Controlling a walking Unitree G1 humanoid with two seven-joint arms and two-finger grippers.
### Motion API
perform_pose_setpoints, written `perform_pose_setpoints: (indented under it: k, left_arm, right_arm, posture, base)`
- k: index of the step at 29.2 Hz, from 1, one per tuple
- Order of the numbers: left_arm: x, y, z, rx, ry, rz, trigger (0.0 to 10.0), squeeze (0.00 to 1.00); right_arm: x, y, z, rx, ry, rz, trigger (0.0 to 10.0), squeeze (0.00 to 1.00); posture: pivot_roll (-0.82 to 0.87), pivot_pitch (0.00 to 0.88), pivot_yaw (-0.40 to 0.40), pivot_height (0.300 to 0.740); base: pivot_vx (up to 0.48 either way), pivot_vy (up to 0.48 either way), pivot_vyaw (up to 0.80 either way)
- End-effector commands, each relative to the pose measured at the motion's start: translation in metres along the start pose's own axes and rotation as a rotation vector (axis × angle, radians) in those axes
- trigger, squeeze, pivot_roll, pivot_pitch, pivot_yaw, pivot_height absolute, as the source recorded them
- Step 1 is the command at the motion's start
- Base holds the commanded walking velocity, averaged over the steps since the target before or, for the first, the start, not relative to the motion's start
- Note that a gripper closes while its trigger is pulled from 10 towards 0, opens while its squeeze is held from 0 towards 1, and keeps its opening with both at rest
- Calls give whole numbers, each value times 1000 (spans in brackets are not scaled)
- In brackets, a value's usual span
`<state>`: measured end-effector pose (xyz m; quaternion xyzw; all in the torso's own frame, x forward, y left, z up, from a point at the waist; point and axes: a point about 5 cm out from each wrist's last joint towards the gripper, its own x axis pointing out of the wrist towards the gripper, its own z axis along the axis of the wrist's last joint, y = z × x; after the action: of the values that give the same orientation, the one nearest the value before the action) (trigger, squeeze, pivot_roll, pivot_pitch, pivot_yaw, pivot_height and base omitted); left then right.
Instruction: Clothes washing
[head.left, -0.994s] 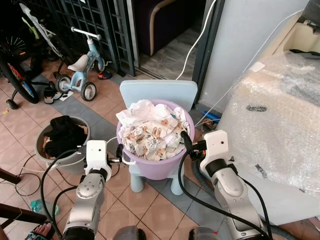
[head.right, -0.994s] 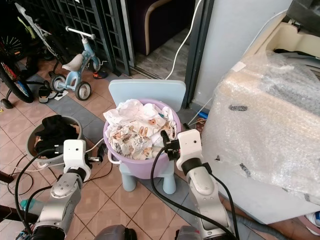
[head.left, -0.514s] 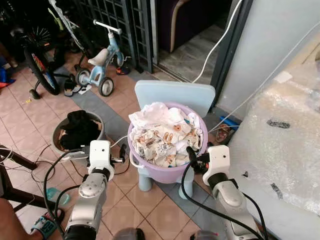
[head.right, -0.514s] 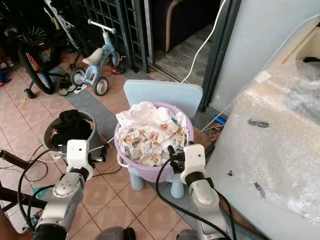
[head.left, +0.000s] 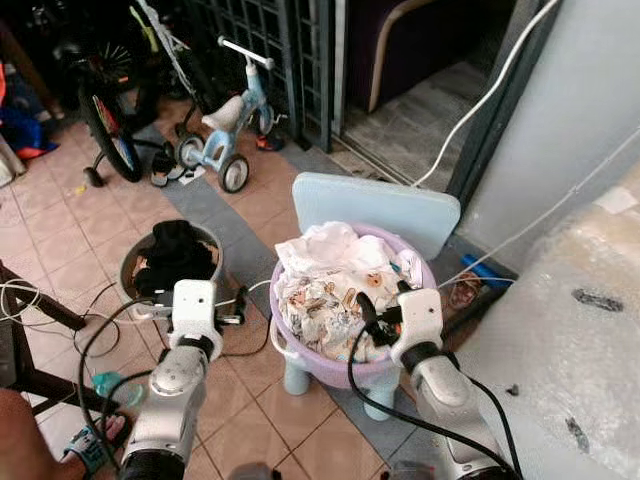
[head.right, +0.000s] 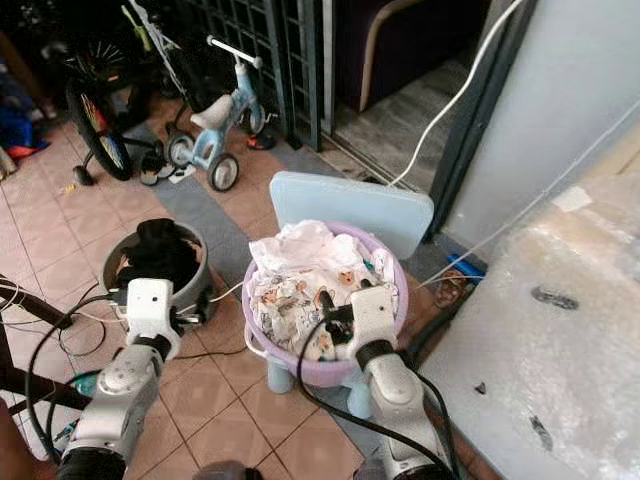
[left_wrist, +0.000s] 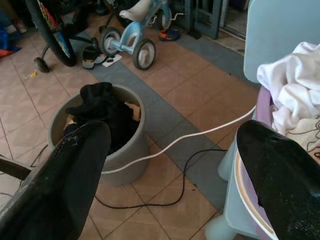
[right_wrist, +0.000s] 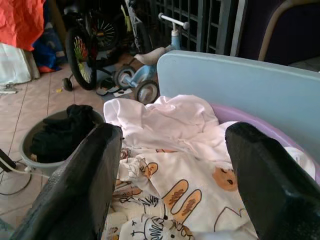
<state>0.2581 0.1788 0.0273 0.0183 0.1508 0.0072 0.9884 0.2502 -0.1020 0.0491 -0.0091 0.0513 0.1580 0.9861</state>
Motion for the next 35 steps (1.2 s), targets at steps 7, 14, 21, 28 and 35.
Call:
perform_pose_setpoints:
  k: [7,14,21,28,35]
  left_arm:
    - [3,-14,6,-11,-11,-28,10000,0]
    - [-4,-12,5,-15,-1,-23,10000,0]
    - [-18,-8,7,-19,4,-21,10000,0]
    - [-44,-1,5,-9,28,-3,10000,0]
    - [-51,2,7,0,42,-1,10000,0]
  right_arm:
    - [-6,-12,-8,-31,50,-11,10000,0]
    - [3,-7,-17,-73,166,51,10000,0]
    - [28,-9,-24,-134,301,42,10000,0]
    - [51,-18,-22,-124,382,-39,10000,0]
    - [54,-30,-28,-37,463,-106,0,0]
  posture:
    - [-93,106,71,740]
    - [-67,142,63,740]
    - [-17,191,39,740]
    - [51,252,26,740]
    - [62,269,27,740]
  base:
    - [0,0,0]
    - [0,0,0]
    - [0,0,0]
    - [0,0,0]
    - [0,0,0]
